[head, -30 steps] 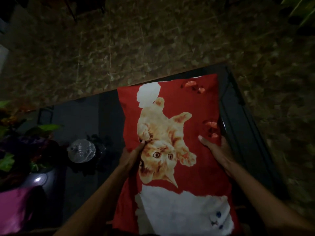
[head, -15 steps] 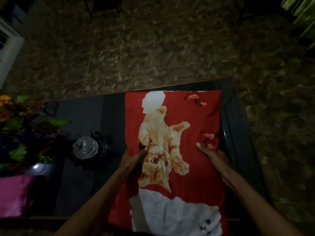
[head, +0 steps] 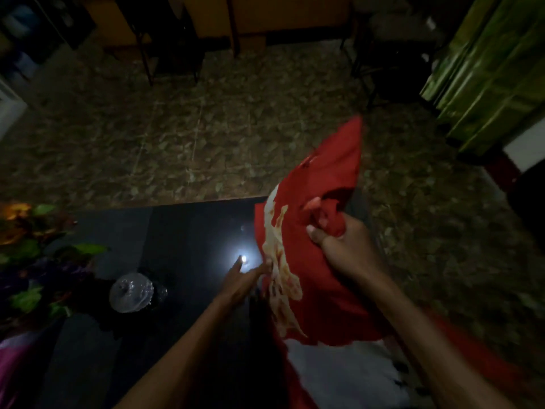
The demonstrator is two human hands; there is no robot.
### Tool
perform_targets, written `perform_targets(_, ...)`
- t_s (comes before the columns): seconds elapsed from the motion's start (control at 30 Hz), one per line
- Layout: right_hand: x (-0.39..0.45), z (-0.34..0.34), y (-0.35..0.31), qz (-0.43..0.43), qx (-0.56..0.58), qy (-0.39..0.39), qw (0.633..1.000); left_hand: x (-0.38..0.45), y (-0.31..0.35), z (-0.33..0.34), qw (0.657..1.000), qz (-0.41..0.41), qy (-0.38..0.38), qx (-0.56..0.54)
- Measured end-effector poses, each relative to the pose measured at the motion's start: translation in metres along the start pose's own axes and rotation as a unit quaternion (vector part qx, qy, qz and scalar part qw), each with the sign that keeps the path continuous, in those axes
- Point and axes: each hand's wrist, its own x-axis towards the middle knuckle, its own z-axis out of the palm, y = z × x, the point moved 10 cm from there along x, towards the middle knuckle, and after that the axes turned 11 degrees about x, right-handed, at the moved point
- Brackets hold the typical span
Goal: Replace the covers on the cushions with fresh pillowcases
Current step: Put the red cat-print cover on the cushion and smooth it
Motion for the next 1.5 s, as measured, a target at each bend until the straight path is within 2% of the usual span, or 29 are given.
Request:
perform_targets(0.13, -0.031, 0.035, -0.034, -0.017, -0.15, 0.002, 0.988, -0.031, 0.086, -0.012, 0.987, 0.092, -0.084, -0.101)
perform_targets(0.2, -0.045, 0.058, -0.035, -0.013, -0.184, -0.012, 0.983, -0.051, 0.105, -0.013, 0.979, 0.115, -0.133, -0.1)
perform_targets(0.27, -0.055, 0.082, -0.021, 0.003, -0.19, -0.03, 0.981, -0.055, 0.096, -0.013, 0.979, 0.116, -0.15, -0.07)
perform_targets(0.37, -0.069, 0.127, 0.001, 0.011, -0.2, -0.079, 0.977, -0.033, 0.055, -0.022, 0.987, 0.088, -0.108, -0.075)
perform_targets(0.43, -0.079, 0.161, 0.013, 0.016, -0.175, -0.14, 0.974, -0.017, 0.026, -0.031, 0.989, 0.064, -0.091, -0.1)
perform_targets(0.5, -0.089, 0.187, 0.02, 0.023, -0.138, -0.192, 0.971, -0.005, -0.001, -0.041, 0.987, 0.044, -0.099, -0.119)
perform_targets(0.57, -0.089, 0.197, 0.025, 0.016, -0.127, -0.202, 0.971, 0.007, -0.029, -0.052, 0.987, 0.015, -0.113, -0.115)
perform_targets(0.67, -0.072, 0.193, 0.055, 0.031, -0.114, -0.175, 0.977, 0.062, -0.089, -0.07, 0.989, -0.018, -0.071, -0.129)
perform_targets(0.73, -0.057, 0.186, 0.081, 0.043, -0.144, -0.168, 0.974, 0.058, -0.1, -0.08, 0.988, -0.024, -0.028, -0.147)
perform_targets(0.87, -0.016, 0.161, 0.128, 0.031, -0.185, -0.136, 0.973, 0.073, -0.116, -0.086, 0.989, 0.0, 0.035, -0.147)
perform_targets(1.0, 0.024, 0.123, 0.183, 0.044, -0.245, -0.064, 0.966, 0.124, -0.134, -0.087, 0.991, 0.037, 0.082, -0.094)
perform_targets(1.1, 0.028, 0.12, 0.216, 0.051, -0.21, -0.055, 0.975, 0.152, -0.136, -0.083, 0.988, 0.053, 0.107, -0.102)
perform_targets(1.23, 0.021, 0.138, 0.229, 0.025, -0.183, -0.027, 0.982, 0.168, -0.13, -0.096, 0.982, 0.087, 0.163, -0.034)
perform_targets(1.3, 0.019, 0.139, 0.224, 0.017, -0.203, -0.014, 0.979, 0.155, -0.118, -0.107, 0.962, 0.114, 0.244, 0.036)
perform_targets(1.4, 0.001, 0.133, 0.21, -0.054, -0.23, 0.009, 0.972, 0.095, -0.089, -0.103, 0.881, 0.202, 0.391, 0.173)
perform_targets(1.43, -0.011, 0.129, 0.205, -0.096, -0.229, 0.021, 0.968, 0.073, -0.079, -0.09, 0.859, 0.243, 0.403, 0.202)
perform_targets(1.5, -0.046, 0.116, 0.195, -0.182, -0.208, 0.058, 0.959, 0.028, -0.071, -0.05, 0.829, 0.32, 0.375, 0.263)
